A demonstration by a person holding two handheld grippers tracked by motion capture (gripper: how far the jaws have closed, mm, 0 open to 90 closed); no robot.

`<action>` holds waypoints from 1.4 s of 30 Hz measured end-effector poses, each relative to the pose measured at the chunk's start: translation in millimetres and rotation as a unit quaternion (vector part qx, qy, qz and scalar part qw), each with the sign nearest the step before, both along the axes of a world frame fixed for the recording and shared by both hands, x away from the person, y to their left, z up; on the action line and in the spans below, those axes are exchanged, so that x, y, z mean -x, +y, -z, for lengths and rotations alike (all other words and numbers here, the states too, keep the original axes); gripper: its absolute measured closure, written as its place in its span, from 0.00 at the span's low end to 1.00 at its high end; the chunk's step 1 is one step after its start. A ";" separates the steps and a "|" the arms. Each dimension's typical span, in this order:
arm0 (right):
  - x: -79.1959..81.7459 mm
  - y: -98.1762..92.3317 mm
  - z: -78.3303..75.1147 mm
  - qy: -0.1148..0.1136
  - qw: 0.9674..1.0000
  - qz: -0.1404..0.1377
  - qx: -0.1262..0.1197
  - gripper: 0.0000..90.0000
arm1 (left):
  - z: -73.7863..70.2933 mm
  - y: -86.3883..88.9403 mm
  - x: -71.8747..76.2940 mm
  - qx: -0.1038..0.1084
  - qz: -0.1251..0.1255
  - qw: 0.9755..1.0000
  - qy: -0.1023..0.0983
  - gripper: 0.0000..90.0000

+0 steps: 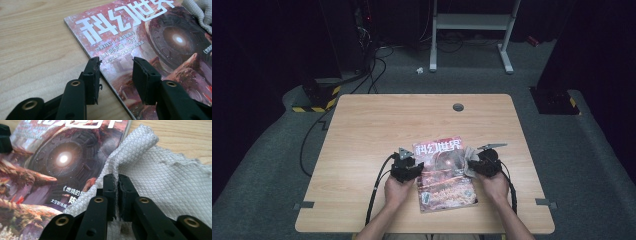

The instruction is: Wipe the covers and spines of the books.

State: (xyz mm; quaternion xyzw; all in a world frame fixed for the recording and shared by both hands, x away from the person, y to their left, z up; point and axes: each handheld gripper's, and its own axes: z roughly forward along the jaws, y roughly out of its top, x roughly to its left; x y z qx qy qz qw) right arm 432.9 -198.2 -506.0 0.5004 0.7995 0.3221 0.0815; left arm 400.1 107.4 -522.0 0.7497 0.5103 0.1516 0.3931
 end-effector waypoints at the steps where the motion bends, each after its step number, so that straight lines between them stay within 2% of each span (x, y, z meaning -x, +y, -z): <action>1: 1.9 0.7 -0.7 0.000 1.000 -0.004 0.006 0.95 | 0.2 0.2 2.8 0.000 0.001 1.000 -0.001 0.65; 5: 14.1 -0.9 -1.9 0.001 1.000 -0.020 0.017 0.95 | -0.6 -0.3 18.6 0.001 0.015 1.000 0.004 0.67; 8: 19.7 -1.8 -3.6 -0.004 0.999 -0.028 0.028 0.96 | -2.3 0.4 21.9 0.001 0.028 1.000 0.012 0.67; 10: 19.7 0.3 -7.7 -0.019 0.998 -0.030 0.042 0.96 | -3.1 2.1 17.4 0.006 0.028 0.999 0.016 0.63; 13: 18.8 6.3 -21.4 -0.051 0.997 -0.031 0.051 0.96 | -7.0 9.0 6.8 0.022 0.005 1.000 0.007 0.60; 16: 13.6 18.2 -35.8 -0.066 0.996 -0.044 0.051 0.96 | -7.4 12.4 -4.6 0.004 -0.010 1.000 0.001 0.60; 18: 8.2 32.1 -34.3 -0.060 0.994 -0.059 0.066 0.96 | -3.8 13.2 -10.1 -0.008 -0.011 1.000 0.012 0.60; 22: -2.1 56.0 -14.8 -0.025 0.992 -0.077 0.094 0.95 | -0.4 14.9 -9.7 -0.008 0.002 1.000 0.000 0.59; 23: -2.1 61.8 -12.1 -0.030 0.993 -0.076 0.086 0.95 | 0.3 15.3 -9.3 -0.008 0.004 1.000 -0.005 0.58; 25: -2.9 72.4 -10.7 -0.020 0.994 -0.082 0.067 0.95 | 3.6 17.6 -7.6 -0.001 0.008 1.000 -0.018 0.57; 27: -0.8 87.4 -10.1 -0.019 0.993 -0.095 0.063 0.95 | 3.8 17.5 -7.4 0.000 0.006 1.000 -0.019 0.57; 31: 4.0 119.9 -9.5 -0.017 0.989 -0.135 0.058 0.95 | 3.8 18.5 -7.7 0.005 0.007 1.000 -0.017 0.57; 34: 9.3 150.4 -8.7 -0.009 0.985 -0.168 0.045 0.95 | 3.8 17.9 -7.3 0.002 0.004 1.000 -0.018 0.56; 35: 10.5 156.7 -8.4 -0.014 0.983 -0.174 0.047 0.95 | 3.8 17.8 -7.1 0.001 0.000 1.000 -0.018 0.56; 38: 10.6 159.8 -8.1 -0.020 0.981 -0.184 0.052 0.95 | 3.8 18.5 -7.4 0.003 0.000 1.000 -0.018 0.56; 40: 7.1 149.3 -8.1 -0.009 0.983 -0.177 0.043 0.95 | 3.7 17.5 -7.1 -0.001 0.002 1.000 -0.019 0.54; 42: 5.2 135.6 -8.8 -0.013 0.986 -0.160 0.051 0.95 | 3.8 17.4 -7.0 -0.001 0.002 1.000 -0.019 0.54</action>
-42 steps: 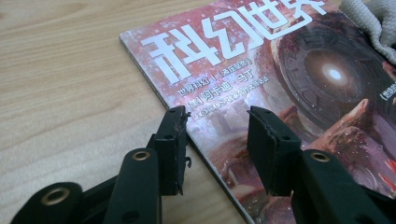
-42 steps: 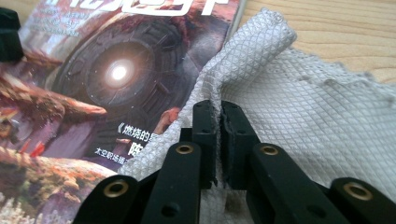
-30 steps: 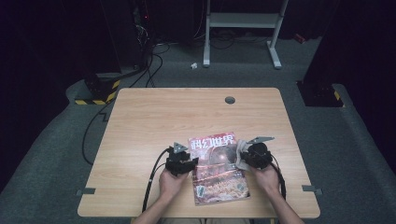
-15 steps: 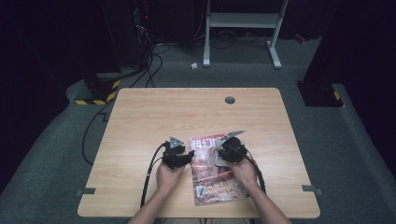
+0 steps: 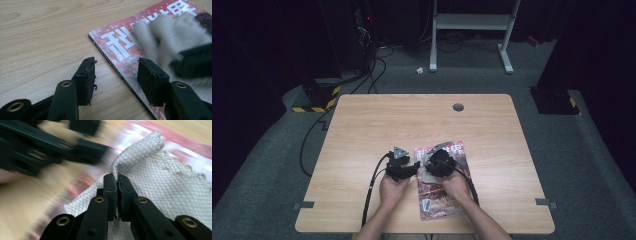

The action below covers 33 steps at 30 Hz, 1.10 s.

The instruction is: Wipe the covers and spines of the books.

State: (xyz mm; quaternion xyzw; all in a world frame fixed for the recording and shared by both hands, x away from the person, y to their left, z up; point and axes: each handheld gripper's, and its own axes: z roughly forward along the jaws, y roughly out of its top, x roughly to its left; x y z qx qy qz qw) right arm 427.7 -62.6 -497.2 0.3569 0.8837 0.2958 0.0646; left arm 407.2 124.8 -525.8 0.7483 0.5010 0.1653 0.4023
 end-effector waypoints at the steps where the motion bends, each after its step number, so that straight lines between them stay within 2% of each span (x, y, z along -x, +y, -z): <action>1: -2.1 -10.4 -0.4 -0.003 1.000 0.012 0.003 0.95 | 0.1 -0.1 0.0 0.001 0.000 1.000 0.000 0.54; 4: -9.5 -49.6 -1.7 -0.007 0.998 0.060 0.013 0.95 | 0.1 -0.5 0.0 0.000 0.001 1.000 -0.001 0.54; 7: -14.1 -88.7 -2.9 -0.003 0.994 0.105 0.004 0.96 | 0.1 -0.7 -0.1 -0.001 0.006 1.000 -0.001 0.52; 10: -11.9 -99.0 -2.7 -0.012 0.993 0.117 0.011 0.96 | 0.1 -0.7 -0.1 0.000 0.005 1.000 -0.001 0.51; 12: -9.0 -92.2 -2.8 -0.027 0.992 0.117 0.030 0.95 | 0.0 -0.9 0.0 -0.003 0.006 1.000 -0.002 0.51; 13: -7.7 -86.8 -2.9 -0.025 0.993 0.111 0.031 0.95 | 0.0 -1.2 0.0 -0.004 0.006 1.000 -0.002 0.51; 18: -1.3 -45.1 -1.0 -0.019 0.998 0.059 0.018 0.95 | 0.0 -1.5 0.2 -0.005 0.004 1.000 -0.002 0.51; 22: 3.4 -8.9 0.8 -0.009 1.000 0.020 -0.001 0.95 | -0.1 -1.1 0.1 -0.005 0.005 1.000 -0.002 0.51; 24: 5.4 2.8 1.4 -0.010 1.000 0.003 -0.002 0.95 | 0.0 -1.0 0.1 -0.004 0.005 1.000 -0.002 0.51; 25: 7.7 8.9 1.2 -0.006 1.000 0.003 -0.004 0.95 | 0.0 -1.0 0.1 -0.003 0.004 1.000 -0.001 0.51; 26: 7.1 10.1 1.5 -0.013 1.000 -0.006 -0.002 0.95 | 0.0 -0.9 0.0 -0.002 0.004 1.000 -0.001 0.51; 28: 5.4 8.0 1.9 -0.006 1.000 -0.008 -0.009 0.95 | 0.0 -0.9 0.0 -0.002 0.004 1.000 -0.001 0.51; 29: 3.8 5.3 2.0 0.002 1.000 -0.004 -0.016 0.95 | 0.0 -1.1 0.0 -0.003 0.004 1.000 -0.001 0.51; 30: 2.1 1.7 1.8 0.000 1.000 -0.001 -0.012 0.95 | 0.0 -1.2 0.0 -0.003 0.004 1.000 -0.001 0.51; 33: -2.1 -13.9 1.1 -0.016 1.000 0.026 0.002 0.95 | 0.1 -1.4 0.1 -0.004 0.004 1.000 -0.002 0.51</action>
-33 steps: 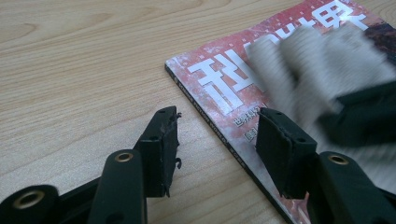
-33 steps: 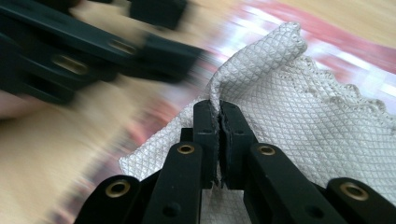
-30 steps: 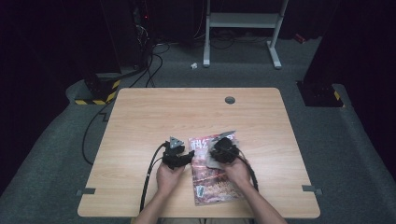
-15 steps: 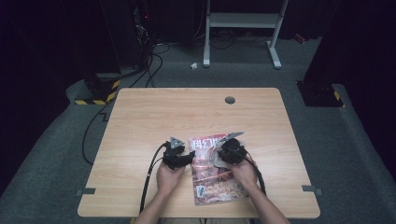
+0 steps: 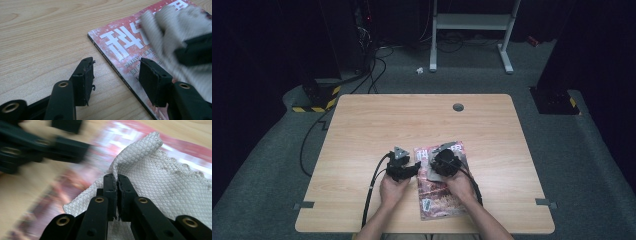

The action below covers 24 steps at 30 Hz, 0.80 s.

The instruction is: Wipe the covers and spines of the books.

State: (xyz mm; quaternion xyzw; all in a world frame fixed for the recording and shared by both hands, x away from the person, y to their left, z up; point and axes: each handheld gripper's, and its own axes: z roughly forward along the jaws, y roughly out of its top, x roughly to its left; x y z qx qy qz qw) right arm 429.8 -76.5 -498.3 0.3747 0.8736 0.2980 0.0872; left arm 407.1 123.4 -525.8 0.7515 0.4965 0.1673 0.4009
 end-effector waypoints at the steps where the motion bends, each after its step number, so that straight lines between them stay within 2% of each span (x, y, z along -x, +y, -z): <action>1: -2.7 -9.1 -0.1 -0.003 1.000 0.013 0.001 0.95 | 0.0 0.1 0.0 0.000 0.000 1.000 0.000 0.51; 4: -9.9 -42.3 -0.7 -0.008 0.998 0.059 0.006 0.95 | 0.0 -0.7 0.3 -0.001 -0.001 1.000 0.000 0.51; 6: -13.1 -67.5 -1.4 0.000 0.996 0.091 -0.010 0.93 | 0.0 -1.2 0.4 -0.001 -0.001 1.000 0.000 0.51; 9: -11.5 -87.2 -1.8 -0.008 0.994 0.113 -0.007 0.91 | 0.0 -2.2 0.9 0.000 -0.003 1.000 0.000 0.52; 11: -10.5 -96.8 -1.0 -0.006 0.992 0.122 -0.018 0.88 | 0.0 -3.3 1.3 0.000 -0.004 1.000 0.000 0.54; 12: -10.3 -98.1 -1.0 -0.005 0.992 0.124 -0.020 0.84 | -0.1 -4.0 1.6 0.001 -0.004 1.000 0.000 0.54; 13: -10.6 -98.9 -0.4 -0.008 0.991 0.134 -0.007 0.80 | -0.1 -4.6 1.9 0.002 -0.001 1.000 0.000 0.55; 17: -12.0 -105.4 1.9 0.014 0.989 0.143 -0.039 0.83 | 0.1 -10.3 4.5 0.011 0.028 1.000 0.004 0.59; 18: -11.2 -105.1 2.2 0.014 0.989 0.140 -0.040 0.85 | -0.1 -13.1 6.2 0.005 0.027 1.000 0.001 0.60; 21: -6.0 -103.4 0.9 0.009 0.991 0.131 -0.025 0.89 | 0.0 -14.0 9.3 0.009 0.024 1.000 0.003 0.61; 24: 0.5 -108.9 0.2 0.017 0.992 0.122 -0.026 0.92 | -0.1 -15.4 17.7 0.007 0.032 0.999 0.002 0.61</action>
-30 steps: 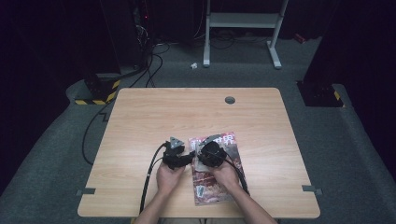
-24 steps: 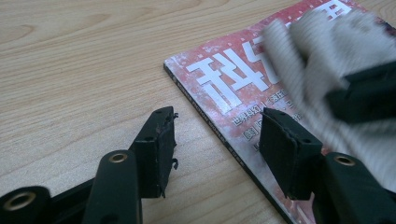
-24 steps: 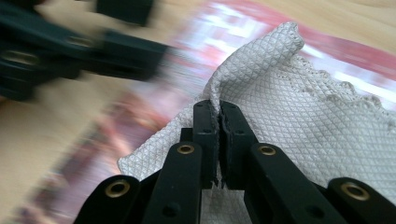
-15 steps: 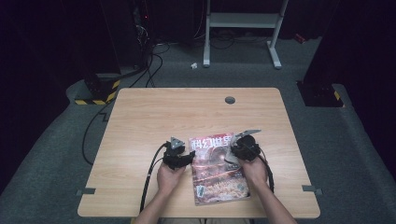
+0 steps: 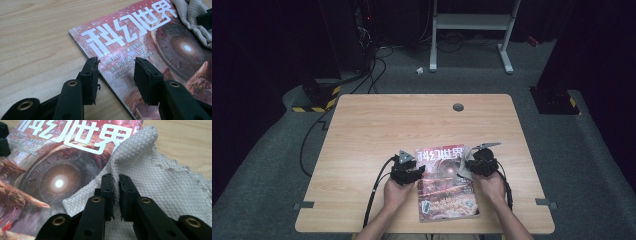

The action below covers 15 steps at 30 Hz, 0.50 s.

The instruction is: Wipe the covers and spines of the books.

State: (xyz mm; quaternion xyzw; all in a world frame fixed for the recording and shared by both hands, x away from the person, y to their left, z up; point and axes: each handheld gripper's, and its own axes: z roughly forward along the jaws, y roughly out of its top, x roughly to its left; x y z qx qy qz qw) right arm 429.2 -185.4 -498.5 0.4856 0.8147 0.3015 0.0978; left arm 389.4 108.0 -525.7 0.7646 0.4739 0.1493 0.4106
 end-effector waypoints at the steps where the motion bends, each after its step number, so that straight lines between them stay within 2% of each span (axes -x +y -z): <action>1: 3.0 -1.4 -0.3 0.002 1.000 -0.001 0.000 0.93 | 0.0 -0.5 3.7 0.000 0.004 1.000 0.000 0.61; 4: 10.6 -1.2 -3.3 0.003 1.000 -0.014 0.024 0.94 | -0.9 -1.2 12.1 -0.001 0.017 1.000 0.004 0.61; 7: 12.3 2.6 -7.0 -0.006 0.999 -0.024 0.048 0.95 | -2.9 -0.6 10.3 0.003 0.017 1.000 0.018 0.61; 9: 10.8 7.1 -11.8 -0.026 0.998 -0.026 0.060 0.95 | -3.4 -0.5 4.9 0.001 0.006 1.000 0.018 0.58; 11: 7.8 11.7 -15.7 -0.038 0.997 -0.026 0.061 0.95 | -3.2 1.1 -0.3 0.004 -0.004 1.000 0.020 0.58; 14: 0.0 24.1 -17.3 -0.038 0.996 -0.035 0.079 0.95 | -3.5 4.6 -9.3 -0.008 -0.018 1.000 0.016 0.56; 15: -4.0 28.9 -14.8 -0.032 0.996 -0.036 0.081 0.95 | -3.4 5.4 -11.5 -0.006 -0.020 1.000 0.016 0.56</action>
